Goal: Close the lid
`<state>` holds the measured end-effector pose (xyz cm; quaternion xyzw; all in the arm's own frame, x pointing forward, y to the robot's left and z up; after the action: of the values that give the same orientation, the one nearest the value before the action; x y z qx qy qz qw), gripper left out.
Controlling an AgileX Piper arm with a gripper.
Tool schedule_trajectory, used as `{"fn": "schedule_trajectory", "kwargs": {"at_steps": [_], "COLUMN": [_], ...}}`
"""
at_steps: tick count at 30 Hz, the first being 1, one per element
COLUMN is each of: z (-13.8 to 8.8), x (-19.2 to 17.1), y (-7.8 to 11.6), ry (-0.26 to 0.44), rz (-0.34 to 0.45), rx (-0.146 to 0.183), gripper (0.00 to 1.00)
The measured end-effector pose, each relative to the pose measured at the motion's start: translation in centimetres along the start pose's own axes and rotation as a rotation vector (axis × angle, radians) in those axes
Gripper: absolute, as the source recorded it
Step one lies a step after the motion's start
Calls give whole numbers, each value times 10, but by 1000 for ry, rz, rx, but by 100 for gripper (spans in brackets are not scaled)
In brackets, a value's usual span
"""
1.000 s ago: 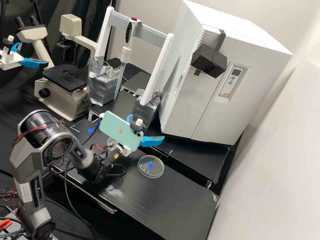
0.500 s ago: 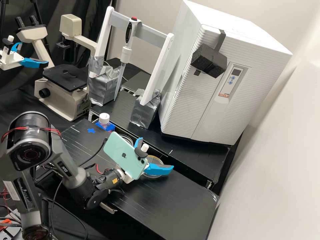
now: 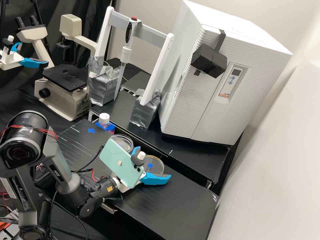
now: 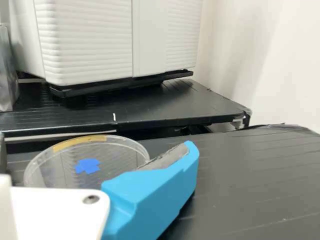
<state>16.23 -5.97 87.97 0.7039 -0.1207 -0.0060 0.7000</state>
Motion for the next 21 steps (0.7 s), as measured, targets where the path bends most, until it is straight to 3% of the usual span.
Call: {"fn": "schedule_trajectory", "kwargs": {"at_steps": [10,11,21], "z": [3,3,3], "x": [-7,-7,-3], "y": [-5,-5,-10], "ry": [-6,-2,23], "rz": [-8,-6,-22], "rx": [17,15,20], "gripper": [100,0,0]}}
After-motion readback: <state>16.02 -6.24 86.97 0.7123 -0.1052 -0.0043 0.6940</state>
